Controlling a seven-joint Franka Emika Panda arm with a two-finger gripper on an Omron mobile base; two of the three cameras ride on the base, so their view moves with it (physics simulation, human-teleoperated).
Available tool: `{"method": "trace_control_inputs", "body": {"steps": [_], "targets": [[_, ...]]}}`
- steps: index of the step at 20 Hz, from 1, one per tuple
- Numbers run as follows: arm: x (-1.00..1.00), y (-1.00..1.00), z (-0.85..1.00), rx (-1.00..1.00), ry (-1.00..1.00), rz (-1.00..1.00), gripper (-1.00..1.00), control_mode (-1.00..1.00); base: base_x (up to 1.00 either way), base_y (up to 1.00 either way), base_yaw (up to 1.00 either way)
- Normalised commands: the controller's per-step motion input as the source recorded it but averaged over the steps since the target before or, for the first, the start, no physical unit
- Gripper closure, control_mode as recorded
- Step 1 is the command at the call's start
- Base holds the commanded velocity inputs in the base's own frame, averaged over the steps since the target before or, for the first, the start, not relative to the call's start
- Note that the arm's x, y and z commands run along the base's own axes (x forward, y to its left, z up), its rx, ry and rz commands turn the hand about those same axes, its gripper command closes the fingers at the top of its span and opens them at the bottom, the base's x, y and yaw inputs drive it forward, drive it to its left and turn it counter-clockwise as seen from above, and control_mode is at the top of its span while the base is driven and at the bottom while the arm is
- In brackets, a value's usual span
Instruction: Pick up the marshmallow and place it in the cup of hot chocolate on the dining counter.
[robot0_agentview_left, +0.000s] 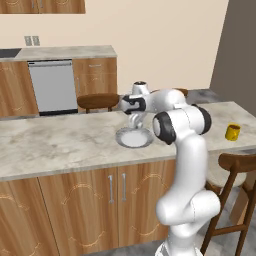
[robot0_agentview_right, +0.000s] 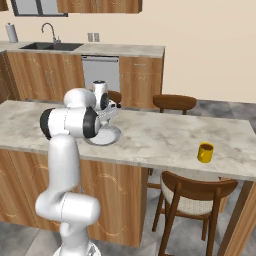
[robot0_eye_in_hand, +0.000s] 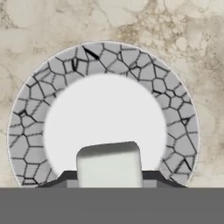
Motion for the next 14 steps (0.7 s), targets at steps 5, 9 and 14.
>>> {"method": "trace_control_inputs", "body": {"steps": [5,9,14], "targets": [[-0.61,-0.22,0.53,0.0,-0.08,-0.25,1.0,-1.0,0.0,0.0,0.0],[-0.66,-0.17,0.46,0.0,-0.1,-0.31,1.0,-1.0,0.0,0.0,0.0],[-0.89,-0.3,0.42,0.0,-0.21,-0.36,1.0,-1.0,0.0,0.0,0.0]]}}
